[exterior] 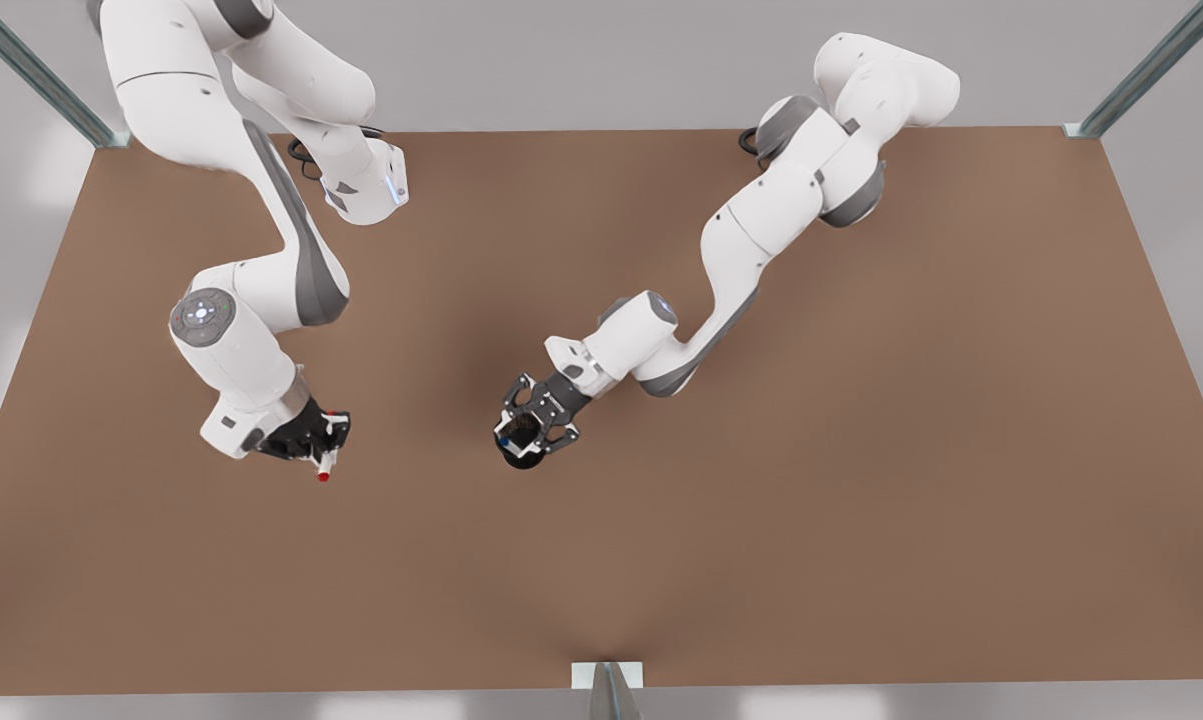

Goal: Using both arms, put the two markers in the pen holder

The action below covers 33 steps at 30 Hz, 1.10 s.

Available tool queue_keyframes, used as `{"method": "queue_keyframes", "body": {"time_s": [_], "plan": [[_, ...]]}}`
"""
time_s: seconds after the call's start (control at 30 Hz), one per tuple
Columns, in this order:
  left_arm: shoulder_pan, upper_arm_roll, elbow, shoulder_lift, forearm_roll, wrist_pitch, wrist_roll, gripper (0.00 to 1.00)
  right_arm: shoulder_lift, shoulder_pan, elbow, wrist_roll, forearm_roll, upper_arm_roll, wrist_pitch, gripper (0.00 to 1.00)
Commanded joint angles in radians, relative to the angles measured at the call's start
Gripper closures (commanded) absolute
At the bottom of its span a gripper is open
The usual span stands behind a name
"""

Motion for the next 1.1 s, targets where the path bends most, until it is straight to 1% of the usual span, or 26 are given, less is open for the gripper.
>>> {"method": "queue_keyframes", "body": {"time_s": [0.0, 0.03, 0.07, 0.1, 0.13, 0.17, 0.2, 0.23, 0.27, 0.3, 0.33, 0.37, 0.4, 0.43, 0.47, 0.5, 0.53, 0.57, 0.6, 0.67, 0.7, 0.73, 0.77, 0.93, 1.07], "plan": [[0.087, -0.006, -0.055, -0.109, 0.086, -0.175, 0.035, 0.0, 0.001, 0.01, 0.03, 0.098, 0.02, 0.034, -0.005, 0.71], [0.186, -0.084, -0.048, -0.166, 0.106, -0.409, 0.036, 0.0, 0.008, 0.012, 0.049, 0.103, 0.02, 0.054, 0.002, 0.71], [0.313, -0.195, -0.031, -0.165, 0.103, -0.608, 0.033, 0.0, 0.011, 0.012, 0.053, 0.103, 0.02, 0.075, 0.006, 0.71], [0.396, -0.224, -0.018, -0.168, 0.109, -0.778, 0.036, 0.0, 0.021, 0.018, 0.053, 0.146, 0.02, 0.102, 0.032, 0.71], [0.482, -0.262, 0.049, -0.166, 0.109, -1.025, 0.047, 0.0, 0.031, 0.061, 0.053, 0.213, 0.019, 0.105, 0.086, 0.71], [0.579, -0.287, 0.118, -0.182, 0.107, -1.301, 0.061, 0.0, 0.03, 0.099, 0.062, 0.281, 0.015, 0.105, 0.115, 0.71], [0.693, -0.287, 0.126, -0.228, 0.041, -1.538, 0.055, 0.0, 0.031, 0.133, 0.07, 0.313, 0.012, 0.105, 0.149, 0.71], [0.775, -0.279, 0.126, -0.321, 0.08, -1.749, 0.055, 0.0, 0.031, 0.165, 0.069, 0.356, -0.003, 0.102, 0.17, 0.71], [0.838, -0.275, 0.126, -0.413, 0.112, -1.831, 0.0, 0.0, 0.059, 0.186, 0.072, 0.405, -0.055, 0.102, 0.233, 0.71], [0.88, -0.267, 0.126, -0.459, 0.156, -1.854, -0.088, 0.0, 0.076, 0.214, 0.073, 0.471, -0.118, 0.102, 0.255, 0.71], [0.914, -0.267, 0.126, -0.505, 0.166, -1.895, -0.093, 0.0, 0.097, 0.222, 0.075, 0.532, -0.182, 0.102, 0.291, 0.71], [0.928, -0.224, 0.126, -0.57, 0.162, -1.899, -0.09, 0.0, 0.117, 0.235, 0.076, 0.537, -0.202, 0.102, 0.327, 0.71], [0.756, 0.035, 0.112, -0.669, 0.057, -1.903, -0.09, 0.0, 0.14, 0.245, 0.093, 0.539, -0.227, 0.099, 0.345, 0.71], [0.65, 0.188, 0.1, -0.709, -0.029, -1.923, -0.088, 0.0, 0.145, 0.266, 0.096, 0.574, -0.244, 0.092, 0.362, 0.71], [0.546, 0.285, 0.064, -0.734, -0.029, -1.926, -0.093, 0.0, 0.159, 0.28, 0.098, 0.609, -0.273, 0.091, 0.37, 0.71], [0.478, 0.337, 0.058, -0.732, -0.031, -1.977, -0.093, 0.0, 0.166, 0.294, 0.105, 0.692, -0.323, 0.089, 0.376, 0.71], [0.466, 0.348, 0.058, -0.732, -0.031, -1.978, -0.094, 0.0, 0.183, 0.295, 0.104, 0.754, -0.391, 0.089, 0.4, 0.71], [0.464, 0.348, 0.057, -0.726, -0.032, -1.98, -0.114, 0.0, 0.215, 0.305, 0.101, 0.888, -0.519, 0.089, 0.44, 0.71], [0.461, 0.348, 0.058, -0.714, -0.074, -1.975, -0.166, 0.0, 0.237, 0.306, 0.099, 1.029, -0.685, 0.091, 0.44, 0.71], [0.464, 0.348, 0.06, -0.709, -0.077, -1.971, -0.168, 0.0, 0.288, 0.306, 0.098, 1.307, -0.971, 0.089, 0.462, 0.71], [0.464, 0.348, 0.06, -0.696, -0.075, -1.968, -0.168, 0.0, 0.289, 0.303, 0.098, 1.422, -1.067, 0.089, 0.46, 0.71], [0.466, 0.348, 0.06, -0.682, -0.071, -1.957, -0.165, 0.0, 0.301, 0.306, 0.098, 1.467, -1.104, 0.091, 0.459, 0.71], [0.469, 0.348, 0.06, -0.669, -0.078, -1.929, -0.165, 0.0, 0.301, 0.305, 0.098, 1.468, -1.104, 0.091, 0.459, 0.71], [0.467, 0.348, 0.06, -0.623, -0.08, -1.9, -0.165, 0.0, 0.301, 0.309, 0.095, 1.542, -1.106, 0.092, 0.462, 0.71], [0.466, 0.347, 0.058, -0.596, -0.081, -1.885, -0.165, 0.0, 0.301, 0.309, 0.095, 1.543, -1.106, 0.094, 0.46, 0.71]]}}
